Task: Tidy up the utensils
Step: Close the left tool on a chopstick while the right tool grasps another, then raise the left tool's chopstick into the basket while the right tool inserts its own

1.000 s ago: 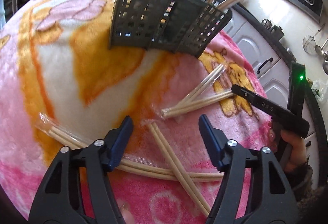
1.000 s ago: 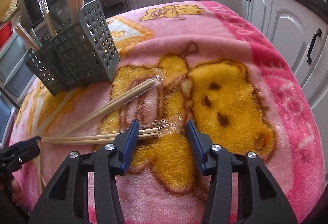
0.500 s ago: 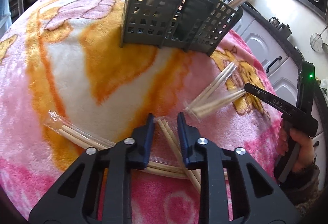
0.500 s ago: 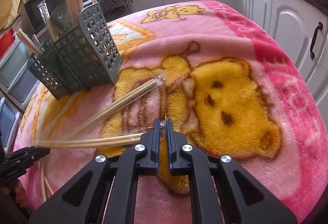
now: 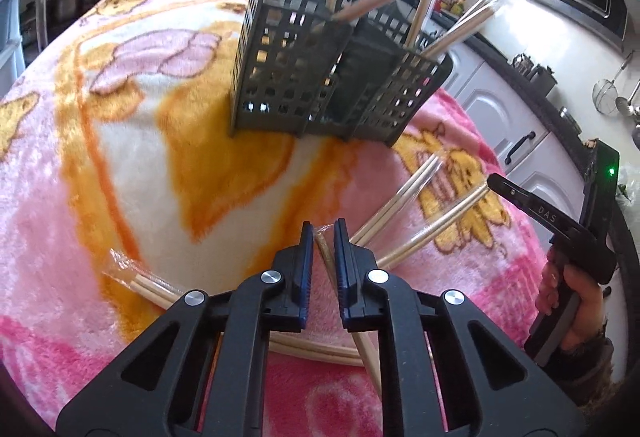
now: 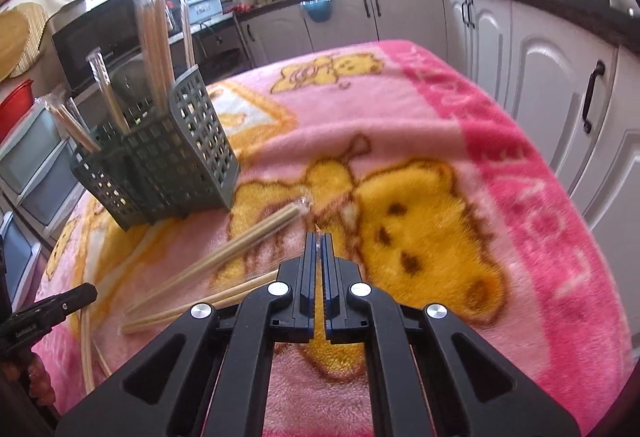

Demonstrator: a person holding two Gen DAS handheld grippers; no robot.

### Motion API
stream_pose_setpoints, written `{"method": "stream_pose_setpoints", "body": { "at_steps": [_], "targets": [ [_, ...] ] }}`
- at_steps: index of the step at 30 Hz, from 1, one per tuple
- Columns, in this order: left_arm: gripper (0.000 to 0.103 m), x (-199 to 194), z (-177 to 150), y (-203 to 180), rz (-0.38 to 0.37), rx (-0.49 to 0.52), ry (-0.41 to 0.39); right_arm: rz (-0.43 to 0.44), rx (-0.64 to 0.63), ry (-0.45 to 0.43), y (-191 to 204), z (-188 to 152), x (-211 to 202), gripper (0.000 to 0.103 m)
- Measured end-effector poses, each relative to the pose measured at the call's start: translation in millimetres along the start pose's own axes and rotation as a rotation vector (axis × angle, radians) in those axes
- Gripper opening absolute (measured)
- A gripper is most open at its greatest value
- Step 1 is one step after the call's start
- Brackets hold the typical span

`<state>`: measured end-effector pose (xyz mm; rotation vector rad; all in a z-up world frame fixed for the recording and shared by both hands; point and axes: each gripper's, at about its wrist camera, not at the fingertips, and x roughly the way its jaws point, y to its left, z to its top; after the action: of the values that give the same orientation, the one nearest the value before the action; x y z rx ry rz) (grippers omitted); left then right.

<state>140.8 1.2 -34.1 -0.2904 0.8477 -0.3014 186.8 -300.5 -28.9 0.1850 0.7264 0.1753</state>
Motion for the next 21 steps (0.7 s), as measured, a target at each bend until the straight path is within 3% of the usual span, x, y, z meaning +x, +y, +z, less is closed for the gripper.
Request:
{"method": "stream_pose_setpoints", "body": {
  "at_steps": [11,21],
  "targets": [
    [0.005,-26.7,22.7,-7.3,-0.022,-0.011,-0.115,0.024,-0.014,-0.160,6.6,19.9,-59.1,0.003],
    [0.004,-42.0,42.3,-22.4,-0.051,0.016,-0.177,0.081,-0.075,-0.234,26.9,30.6,-97.1,0.003]
  ]
}}
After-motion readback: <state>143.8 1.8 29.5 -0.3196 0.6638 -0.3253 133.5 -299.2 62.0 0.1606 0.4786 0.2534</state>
